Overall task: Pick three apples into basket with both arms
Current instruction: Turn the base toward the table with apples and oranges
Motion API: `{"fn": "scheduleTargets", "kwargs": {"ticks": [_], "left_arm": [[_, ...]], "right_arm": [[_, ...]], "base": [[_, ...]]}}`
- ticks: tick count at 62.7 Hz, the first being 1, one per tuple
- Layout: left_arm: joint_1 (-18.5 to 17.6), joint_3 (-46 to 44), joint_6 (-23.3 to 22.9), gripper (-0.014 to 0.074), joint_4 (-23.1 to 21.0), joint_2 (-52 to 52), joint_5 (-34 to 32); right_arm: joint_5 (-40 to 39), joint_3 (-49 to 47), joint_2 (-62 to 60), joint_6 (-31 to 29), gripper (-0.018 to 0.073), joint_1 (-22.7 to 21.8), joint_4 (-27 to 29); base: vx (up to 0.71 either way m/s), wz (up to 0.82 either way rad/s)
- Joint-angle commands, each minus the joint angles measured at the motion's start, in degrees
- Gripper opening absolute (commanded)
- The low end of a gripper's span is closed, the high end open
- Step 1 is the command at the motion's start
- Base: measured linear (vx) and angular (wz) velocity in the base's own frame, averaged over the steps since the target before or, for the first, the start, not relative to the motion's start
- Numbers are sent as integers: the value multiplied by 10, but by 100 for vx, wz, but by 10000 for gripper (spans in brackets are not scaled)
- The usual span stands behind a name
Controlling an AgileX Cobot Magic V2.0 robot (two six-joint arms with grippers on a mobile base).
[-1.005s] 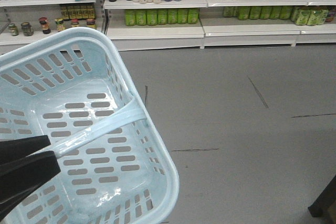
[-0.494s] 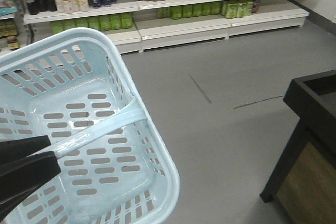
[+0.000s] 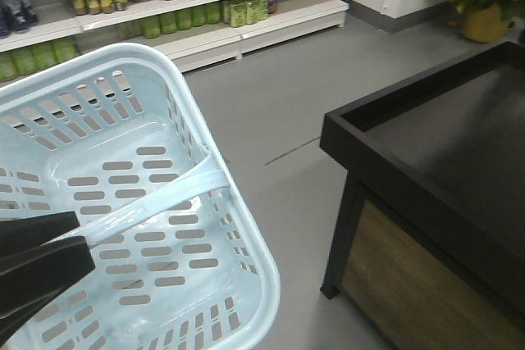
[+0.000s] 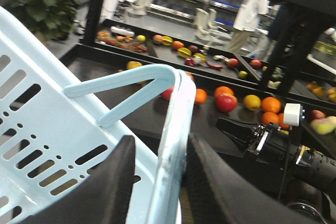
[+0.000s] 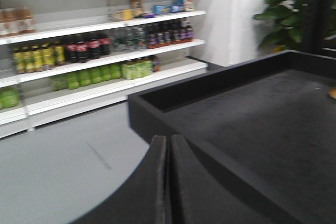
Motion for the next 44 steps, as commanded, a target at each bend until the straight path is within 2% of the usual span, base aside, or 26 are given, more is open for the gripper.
{"fn": "scheduleTargets", "kwargs": {"ticks": [1,44], "left_arm": [[-3,-17,-11,-6,11,1,23],[-3,-17,-11,-6,11,1,23]], "right_arm": [[-41,8,-1,-3,-5,-3,-1],[-41,8,-1,-3,-5,-3,-1]], "base": [[9,-61],[7,-54]]}}
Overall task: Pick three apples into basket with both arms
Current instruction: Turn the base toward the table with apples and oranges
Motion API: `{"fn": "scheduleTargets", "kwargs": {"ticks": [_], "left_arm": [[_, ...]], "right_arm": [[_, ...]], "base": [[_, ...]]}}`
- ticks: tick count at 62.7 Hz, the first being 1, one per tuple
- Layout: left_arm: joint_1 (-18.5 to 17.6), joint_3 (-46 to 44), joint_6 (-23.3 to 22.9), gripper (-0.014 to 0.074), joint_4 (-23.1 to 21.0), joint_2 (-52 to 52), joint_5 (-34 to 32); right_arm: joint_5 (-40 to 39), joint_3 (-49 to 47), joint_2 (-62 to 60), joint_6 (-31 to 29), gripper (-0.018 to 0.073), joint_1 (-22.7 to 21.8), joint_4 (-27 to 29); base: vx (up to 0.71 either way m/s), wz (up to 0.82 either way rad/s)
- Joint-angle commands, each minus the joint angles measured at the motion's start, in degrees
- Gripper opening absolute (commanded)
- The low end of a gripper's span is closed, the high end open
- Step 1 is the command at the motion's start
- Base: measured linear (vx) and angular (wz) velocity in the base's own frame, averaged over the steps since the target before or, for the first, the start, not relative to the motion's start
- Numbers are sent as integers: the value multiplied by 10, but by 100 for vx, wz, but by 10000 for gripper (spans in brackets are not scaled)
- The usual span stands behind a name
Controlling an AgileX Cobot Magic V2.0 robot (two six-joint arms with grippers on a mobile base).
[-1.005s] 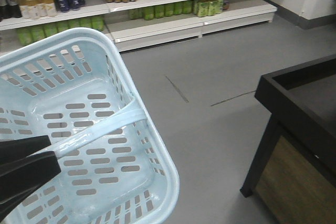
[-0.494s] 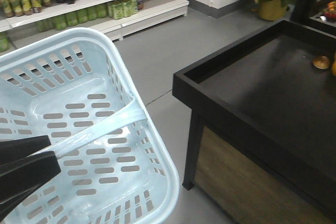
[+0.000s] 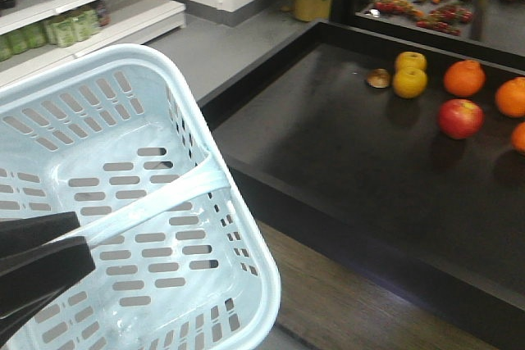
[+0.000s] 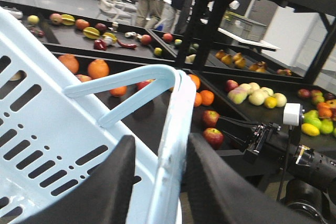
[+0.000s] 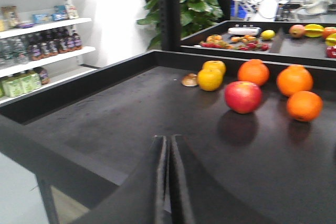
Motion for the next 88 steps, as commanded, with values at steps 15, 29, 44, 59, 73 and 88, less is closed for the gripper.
{"fn": "scheduleTargets", "kwargs": {"ticks": [15,29,44,59,73,88], "left_arm": [[-3,-17,-11,-6,11,1,23],[-3,-17,-11,-6,11,1,23],[-3,-17,-11,-6,11,1,23],[-3,-17,-11,-6,11,1,23],[-3,-17,-11,-6,11,1,23],[-3,-17,-11,-6,11,1,23]], "right_arm": [[-41,8,-1,-3,-5,-3,-1],[-41,8,-1,-3,-5,-3,-1],[-41,8,-1,-3,-5,-3,-1],[-41,8,-1,-3,-5,-3,-1],[-41,8,-1,-3,-5,-3,-1],[-41,8,-1,-3,-5,-3,-1]], "base": [[4,-37],[3,-27],[2,-16],[1,-7],[1,-5],[2,-8]]}}
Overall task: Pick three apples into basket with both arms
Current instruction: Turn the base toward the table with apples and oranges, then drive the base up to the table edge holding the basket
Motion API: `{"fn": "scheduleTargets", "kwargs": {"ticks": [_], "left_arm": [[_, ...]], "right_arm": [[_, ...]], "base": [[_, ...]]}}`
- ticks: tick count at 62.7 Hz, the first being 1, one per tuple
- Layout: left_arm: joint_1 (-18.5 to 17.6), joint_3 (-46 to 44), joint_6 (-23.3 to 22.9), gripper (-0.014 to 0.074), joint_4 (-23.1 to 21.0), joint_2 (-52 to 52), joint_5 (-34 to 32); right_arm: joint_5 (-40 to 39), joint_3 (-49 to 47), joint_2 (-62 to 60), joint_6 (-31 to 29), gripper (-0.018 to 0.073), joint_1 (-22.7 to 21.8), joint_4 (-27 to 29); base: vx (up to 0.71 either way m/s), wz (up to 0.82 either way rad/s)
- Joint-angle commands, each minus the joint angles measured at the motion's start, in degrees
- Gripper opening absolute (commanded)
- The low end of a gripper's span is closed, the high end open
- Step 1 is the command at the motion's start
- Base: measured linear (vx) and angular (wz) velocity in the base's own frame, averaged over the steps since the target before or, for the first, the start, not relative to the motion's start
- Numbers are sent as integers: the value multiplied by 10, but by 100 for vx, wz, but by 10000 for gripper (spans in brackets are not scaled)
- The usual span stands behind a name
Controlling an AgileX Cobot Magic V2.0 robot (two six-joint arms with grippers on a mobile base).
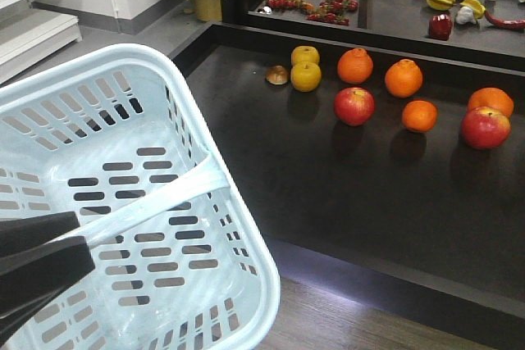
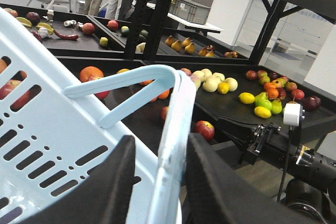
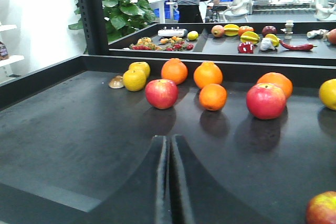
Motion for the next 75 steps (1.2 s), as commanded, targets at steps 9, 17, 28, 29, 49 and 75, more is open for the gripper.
{"fn": "scheduleTargets", "kwargs": {"ticks": [9,17,28,29,49,75], "left_arm": [[-3,-17,-11,-6,11,1,23],[-3,-17,-11,-6,11,1,23],[-3,-17,-11,-6,11,1,23],[-3,-17,-11,-6,11,1,23],[-3,-17,-11,-6,11,1,23],[-3,-17,-11,-6,11,1,23]], "right_arm": [[-41,8,-1,-3,-5,-3,-1],[-41,8,-1,-3,-5,-3,-1],[-41,8,-1,-3,-5,-3,-1],[-41,8,-1,-3,-5,-3,-1],[-41,8,-1,-3,-5,-3,-1],[-41,8,-1,-3,-5,-3,-1]], "base": [[4,-13],[5,-13],[6,-17],[7,-19],[8,-19],[7,-9]]}}
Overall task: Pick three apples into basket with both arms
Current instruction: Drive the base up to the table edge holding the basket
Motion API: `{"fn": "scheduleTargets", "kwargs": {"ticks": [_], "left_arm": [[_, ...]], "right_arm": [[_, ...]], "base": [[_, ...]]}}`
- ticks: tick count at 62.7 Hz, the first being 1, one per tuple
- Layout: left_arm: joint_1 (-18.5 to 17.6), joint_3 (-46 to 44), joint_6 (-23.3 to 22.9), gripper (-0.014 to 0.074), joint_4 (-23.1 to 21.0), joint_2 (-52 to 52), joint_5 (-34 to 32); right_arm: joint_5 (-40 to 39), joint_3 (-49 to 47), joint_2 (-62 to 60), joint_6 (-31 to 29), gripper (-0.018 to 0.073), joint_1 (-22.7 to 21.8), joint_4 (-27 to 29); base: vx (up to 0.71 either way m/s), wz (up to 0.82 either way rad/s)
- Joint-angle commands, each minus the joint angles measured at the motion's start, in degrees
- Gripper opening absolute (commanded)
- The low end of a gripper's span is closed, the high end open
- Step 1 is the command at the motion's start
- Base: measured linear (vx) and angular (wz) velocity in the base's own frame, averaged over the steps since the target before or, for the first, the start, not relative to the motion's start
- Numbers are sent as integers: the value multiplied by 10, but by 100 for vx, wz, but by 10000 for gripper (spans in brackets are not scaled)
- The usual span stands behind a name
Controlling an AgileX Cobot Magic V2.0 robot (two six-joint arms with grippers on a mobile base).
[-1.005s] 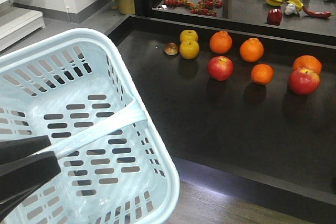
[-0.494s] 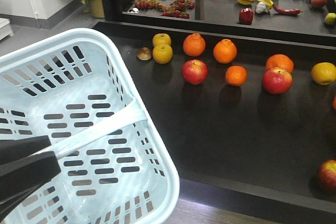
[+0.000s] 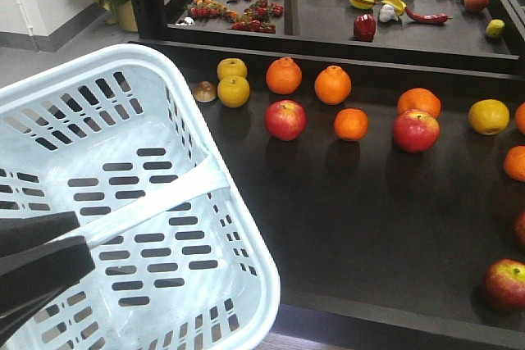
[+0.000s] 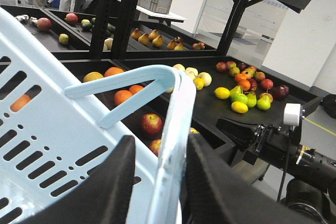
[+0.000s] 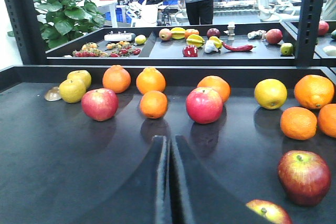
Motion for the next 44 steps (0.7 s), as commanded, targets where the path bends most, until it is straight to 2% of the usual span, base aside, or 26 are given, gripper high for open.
{"fn": "scheduleTargets", "kwargs": {"ticks": [1,44], "left_arm": [[-3,-17,-11,-6,11,1,23],[-3,-17,-11,-6,11,1,23]], "right_arm": [[-41,8,-1,-3,-5,-3,-1],[-41,8,-1,-3,-5,-3,-1]], "base": [[6,-7],[8,-9]]}}
